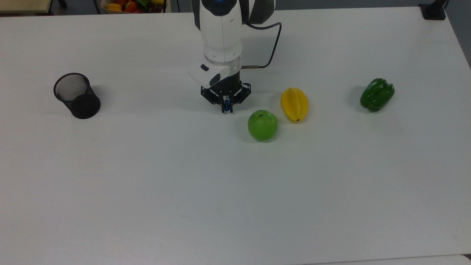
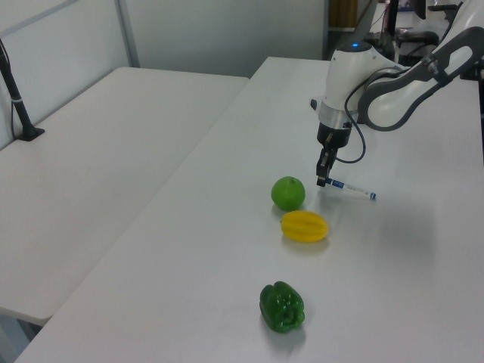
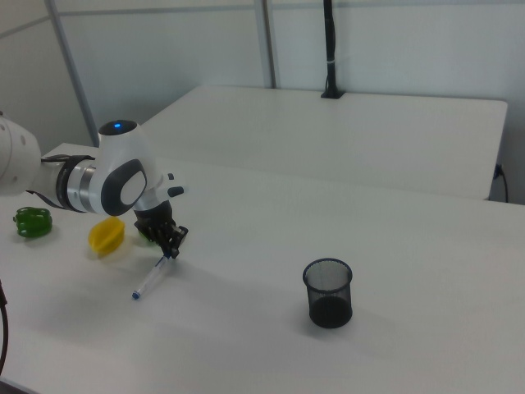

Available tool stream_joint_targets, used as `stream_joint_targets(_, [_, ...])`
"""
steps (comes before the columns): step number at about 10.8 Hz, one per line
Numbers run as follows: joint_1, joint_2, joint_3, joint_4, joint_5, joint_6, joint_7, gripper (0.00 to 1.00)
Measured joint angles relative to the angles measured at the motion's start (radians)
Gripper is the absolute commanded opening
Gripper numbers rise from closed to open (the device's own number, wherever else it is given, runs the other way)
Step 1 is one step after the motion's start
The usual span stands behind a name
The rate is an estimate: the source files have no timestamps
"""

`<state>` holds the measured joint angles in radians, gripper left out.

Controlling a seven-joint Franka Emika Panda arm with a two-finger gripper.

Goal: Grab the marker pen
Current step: 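Carry the marker toward the green apple and lower it, then open the gripper to release the marker on the table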

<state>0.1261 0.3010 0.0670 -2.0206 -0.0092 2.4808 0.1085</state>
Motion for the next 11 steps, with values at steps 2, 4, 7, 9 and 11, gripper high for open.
stream_joint_targets(2, [0.002,0.004,0.0,0.0,0.0,0.004,0.0,0.42])
stream_joint_targets(4, [0.004,0.006,0.001,0.0,0.0,0.004,0.0,0.72])
stream_joint_targets(7, [0.006,0.009,0.001,0.0,0.0,0.004,0.0,1.0])
stream_joint_targets(9, [0.006,0.009,0.001,0.0,0.0,0.004,0.0,1.0])
stream_joint_targets(11, [0.006,0.003,0.001,0.006,0.0,0.005,0.0,1.0])
